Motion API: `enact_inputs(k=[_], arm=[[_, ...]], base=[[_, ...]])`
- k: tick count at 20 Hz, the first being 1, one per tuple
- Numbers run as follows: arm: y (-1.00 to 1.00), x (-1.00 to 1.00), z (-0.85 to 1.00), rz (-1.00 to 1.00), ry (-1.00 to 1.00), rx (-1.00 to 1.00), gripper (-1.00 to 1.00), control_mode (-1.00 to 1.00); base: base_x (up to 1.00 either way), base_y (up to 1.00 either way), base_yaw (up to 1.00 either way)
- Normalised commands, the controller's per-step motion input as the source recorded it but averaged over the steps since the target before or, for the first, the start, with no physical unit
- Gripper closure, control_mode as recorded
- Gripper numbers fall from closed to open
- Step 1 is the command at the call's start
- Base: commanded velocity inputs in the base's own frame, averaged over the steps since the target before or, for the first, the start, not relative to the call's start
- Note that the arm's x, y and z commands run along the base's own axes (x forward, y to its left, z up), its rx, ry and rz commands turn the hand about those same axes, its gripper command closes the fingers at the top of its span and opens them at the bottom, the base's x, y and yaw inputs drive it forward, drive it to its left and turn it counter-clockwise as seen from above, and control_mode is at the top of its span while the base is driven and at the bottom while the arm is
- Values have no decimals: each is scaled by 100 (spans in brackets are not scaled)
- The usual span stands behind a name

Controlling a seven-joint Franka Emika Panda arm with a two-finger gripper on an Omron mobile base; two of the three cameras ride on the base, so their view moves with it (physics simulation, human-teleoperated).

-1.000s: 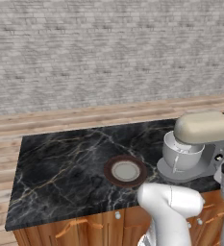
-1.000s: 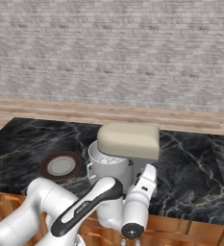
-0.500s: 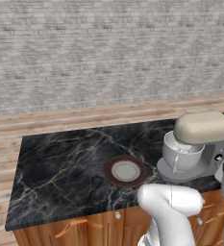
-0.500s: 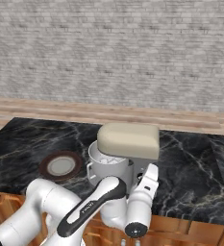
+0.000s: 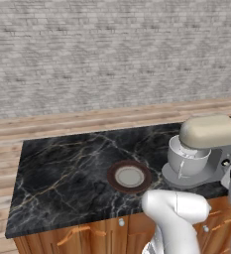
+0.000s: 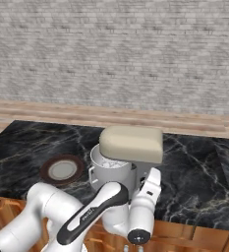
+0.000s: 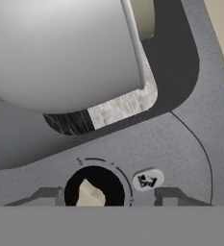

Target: Add butter and sugar cubes to the stand mixer bowl and then turn on the stand mixer to begin making frosting.

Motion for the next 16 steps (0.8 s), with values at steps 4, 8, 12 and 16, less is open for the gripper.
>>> enact_inputs(k=[4,8,12,16], arm=[[35,0,0,0,-6,0,100,-100],[34,9,0,0,-1,0,100,-100],[16,30,-8,0,3,0,100,-100],[0,22,-4,0,1,0,100,-100]], base=[[0,0,0],[0,0,0],[0,0,0],[0,0,0]])
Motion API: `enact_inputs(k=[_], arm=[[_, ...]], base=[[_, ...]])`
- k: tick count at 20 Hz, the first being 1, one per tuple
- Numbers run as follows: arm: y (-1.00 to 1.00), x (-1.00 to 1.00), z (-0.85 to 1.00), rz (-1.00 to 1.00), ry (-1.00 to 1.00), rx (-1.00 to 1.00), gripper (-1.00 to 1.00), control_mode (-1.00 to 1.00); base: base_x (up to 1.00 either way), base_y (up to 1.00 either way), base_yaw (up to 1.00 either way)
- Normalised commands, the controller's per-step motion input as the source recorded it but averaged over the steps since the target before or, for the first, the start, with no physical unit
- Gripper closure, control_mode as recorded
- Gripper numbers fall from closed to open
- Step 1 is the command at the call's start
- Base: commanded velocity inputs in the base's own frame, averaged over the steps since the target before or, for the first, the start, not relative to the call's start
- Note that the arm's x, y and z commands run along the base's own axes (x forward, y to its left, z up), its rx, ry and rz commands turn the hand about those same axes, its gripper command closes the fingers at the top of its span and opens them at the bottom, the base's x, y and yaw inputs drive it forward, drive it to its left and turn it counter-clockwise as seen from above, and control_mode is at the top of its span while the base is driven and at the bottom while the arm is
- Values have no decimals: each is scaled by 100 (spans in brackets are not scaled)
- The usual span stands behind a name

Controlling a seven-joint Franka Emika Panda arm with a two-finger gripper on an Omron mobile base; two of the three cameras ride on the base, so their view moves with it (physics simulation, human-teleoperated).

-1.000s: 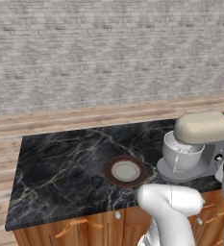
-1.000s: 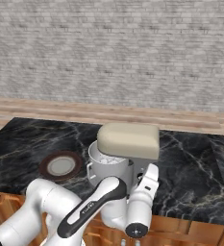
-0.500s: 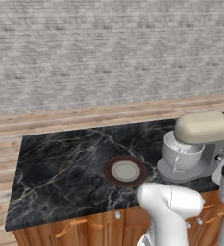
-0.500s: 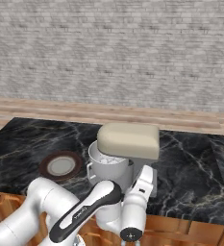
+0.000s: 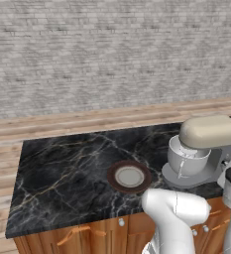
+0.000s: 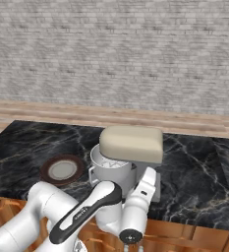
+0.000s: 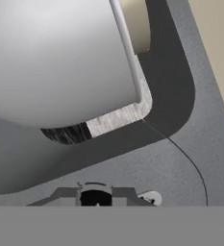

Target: Add butter and sugar cubes to the stand mixer bowl and then turn on the stand mixer to begin making frosting.

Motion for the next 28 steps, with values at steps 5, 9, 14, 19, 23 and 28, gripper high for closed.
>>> enact_inputs(k=[5,9,14,19,23,28], arm=[[-5,2,-7,0,0,0,100,-100],[-14,0,-14,0,0,1,100,-100],[-16,-10,-17,-7,0,1,100,-100],[-30,-11,-7,-9,0,13,100,-100],[-36,-4,0,-3,0,19,100,-100],[-39,-3,-1,0,0,21,100,-100]], base=[[0,0,0],[0,0,0],[0,0,0],[0,0,0],[0,0,0],[0,0,0]])
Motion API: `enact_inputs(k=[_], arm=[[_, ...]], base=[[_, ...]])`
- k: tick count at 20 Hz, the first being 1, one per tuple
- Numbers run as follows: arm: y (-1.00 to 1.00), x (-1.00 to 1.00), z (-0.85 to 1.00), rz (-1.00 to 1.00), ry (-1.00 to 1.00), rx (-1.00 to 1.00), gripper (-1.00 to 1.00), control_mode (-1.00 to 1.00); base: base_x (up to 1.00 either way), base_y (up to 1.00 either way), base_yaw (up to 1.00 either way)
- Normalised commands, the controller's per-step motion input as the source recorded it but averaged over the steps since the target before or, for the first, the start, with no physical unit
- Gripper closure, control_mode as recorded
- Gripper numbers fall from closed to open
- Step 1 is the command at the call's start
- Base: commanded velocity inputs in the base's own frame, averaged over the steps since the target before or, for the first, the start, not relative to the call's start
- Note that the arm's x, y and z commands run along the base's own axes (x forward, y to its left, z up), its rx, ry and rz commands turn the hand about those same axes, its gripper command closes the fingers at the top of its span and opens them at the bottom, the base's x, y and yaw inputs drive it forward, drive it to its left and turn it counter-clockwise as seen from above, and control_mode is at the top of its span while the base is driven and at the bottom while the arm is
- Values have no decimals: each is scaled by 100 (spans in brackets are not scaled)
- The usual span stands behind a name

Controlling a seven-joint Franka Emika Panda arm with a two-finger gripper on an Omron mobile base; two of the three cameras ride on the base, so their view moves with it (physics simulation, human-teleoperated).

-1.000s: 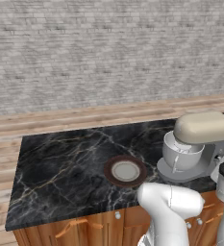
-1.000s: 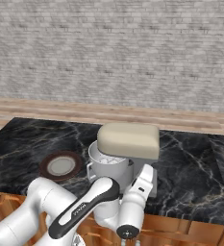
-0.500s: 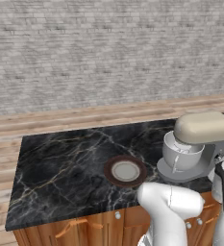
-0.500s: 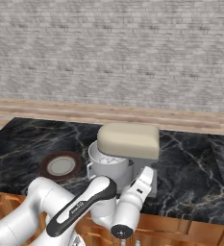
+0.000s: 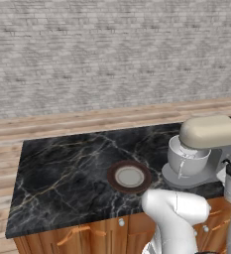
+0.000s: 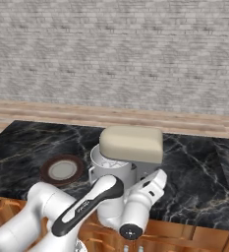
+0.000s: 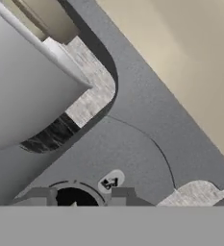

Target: Add butter and sugar cubes to the stand mixer bowl and then turn on the stand mixer to begin making frosting.

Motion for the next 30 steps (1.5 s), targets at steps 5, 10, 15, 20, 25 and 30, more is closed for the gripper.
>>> enact_inputs(k=[5,10,15,20,25,30], arm=[[-35,-9,-4,0,0,24,100,-100],[-20,-12,-11,-1,0,22,100,-100],[-2,-7,-7,-5,0,17,100,-100],[0,0,0,-8,6,16,100,-100],[0,-14,0,-6,11,23,100,-100],[0,-25,-10,-1,6,25,100,-100]], base=[[0,0,0],[0,0,0],[0,0,0],[0,0,0],[0,0,0],[0,0,0]])
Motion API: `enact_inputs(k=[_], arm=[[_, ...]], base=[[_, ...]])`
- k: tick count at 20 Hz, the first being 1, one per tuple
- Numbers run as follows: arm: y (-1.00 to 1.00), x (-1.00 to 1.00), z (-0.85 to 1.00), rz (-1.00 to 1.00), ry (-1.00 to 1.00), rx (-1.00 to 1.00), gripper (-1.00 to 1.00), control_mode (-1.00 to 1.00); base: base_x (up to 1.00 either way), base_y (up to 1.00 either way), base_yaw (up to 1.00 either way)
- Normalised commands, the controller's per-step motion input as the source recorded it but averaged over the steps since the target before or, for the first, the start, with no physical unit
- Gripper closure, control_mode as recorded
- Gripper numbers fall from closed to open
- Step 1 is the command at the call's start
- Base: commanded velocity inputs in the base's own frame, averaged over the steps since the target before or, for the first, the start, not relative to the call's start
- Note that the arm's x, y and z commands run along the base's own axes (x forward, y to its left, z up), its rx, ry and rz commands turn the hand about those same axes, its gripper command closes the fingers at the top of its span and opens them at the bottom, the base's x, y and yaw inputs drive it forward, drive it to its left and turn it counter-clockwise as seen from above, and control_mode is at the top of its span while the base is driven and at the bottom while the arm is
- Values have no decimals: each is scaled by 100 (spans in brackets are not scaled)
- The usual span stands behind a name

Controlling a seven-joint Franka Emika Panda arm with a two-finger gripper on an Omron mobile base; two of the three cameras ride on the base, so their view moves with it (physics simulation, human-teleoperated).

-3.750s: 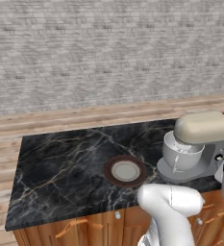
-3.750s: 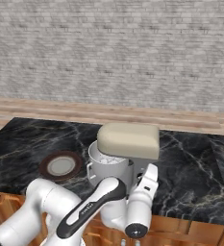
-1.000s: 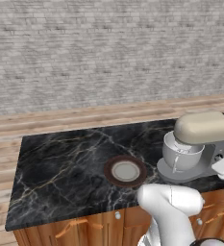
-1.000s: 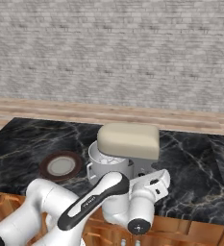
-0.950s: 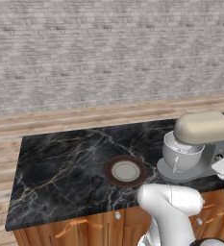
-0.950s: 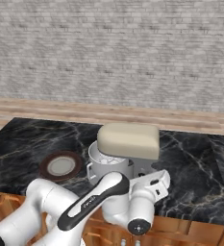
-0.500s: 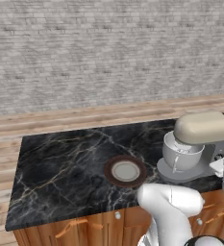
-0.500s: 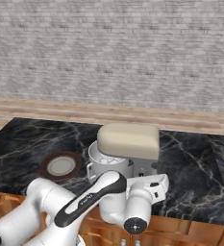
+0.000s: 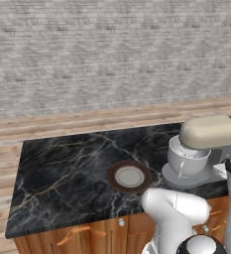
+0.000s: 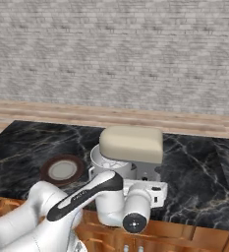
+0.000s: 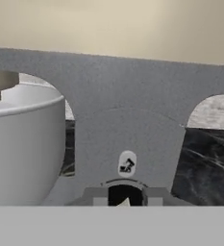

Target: Add butter and sugar cubes to the stand mixer bowl and then turn on the stand mixer to begin making frosting.

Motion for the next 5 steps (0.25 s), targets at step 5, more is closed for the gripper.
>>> enact_inputs(k=[5], arm=[[0,-22,-9,0,2,25,100,-100]], base=[[0,0,0]])
